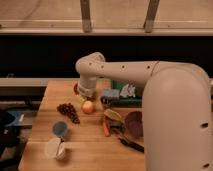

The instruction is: Place apple in red bowl

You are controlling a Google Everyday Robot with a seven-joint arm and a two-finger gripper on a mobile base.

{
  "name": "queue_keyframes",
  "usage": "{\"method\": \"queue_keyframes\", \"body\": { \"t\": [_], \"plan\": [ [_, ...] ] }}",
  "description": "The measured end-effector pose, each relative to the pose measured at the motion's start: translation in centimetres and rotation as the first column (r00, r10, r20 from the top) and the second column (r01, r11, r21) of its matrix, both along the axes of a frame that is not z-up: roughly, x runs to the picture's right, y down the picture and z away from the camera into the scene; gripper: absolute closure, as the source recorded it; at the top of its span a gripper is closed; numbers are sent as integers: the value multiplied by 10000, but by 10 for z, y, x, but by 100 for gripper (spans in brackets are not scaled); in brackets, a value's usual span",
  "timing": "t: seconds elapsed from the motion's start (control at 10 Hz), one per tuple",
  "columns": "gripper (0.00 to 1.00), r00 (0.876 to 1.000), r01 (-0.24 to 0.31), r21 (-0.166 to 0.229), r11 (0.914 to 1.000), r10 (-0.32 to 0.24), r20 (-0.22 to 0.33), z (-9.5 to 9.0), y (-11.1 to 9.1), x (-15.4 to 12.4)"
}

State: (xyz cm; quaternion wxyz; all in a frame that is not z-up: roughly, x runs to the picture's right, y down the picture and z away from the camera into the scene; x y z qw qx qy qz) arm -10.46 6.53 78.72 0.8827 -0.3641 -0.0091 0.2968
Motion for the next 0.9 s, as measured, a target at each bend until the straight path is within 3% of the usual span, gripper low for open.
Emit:
{"method": "queue_keyframes", "body": {
  "t": [0.3,0.9],
  "plan": [
    [34,9997,201,-133,9997,-202,-102,29,13,-4],
    [34,9966,610,-25,9981,-610,-545,51,1,10]
  ]
}}
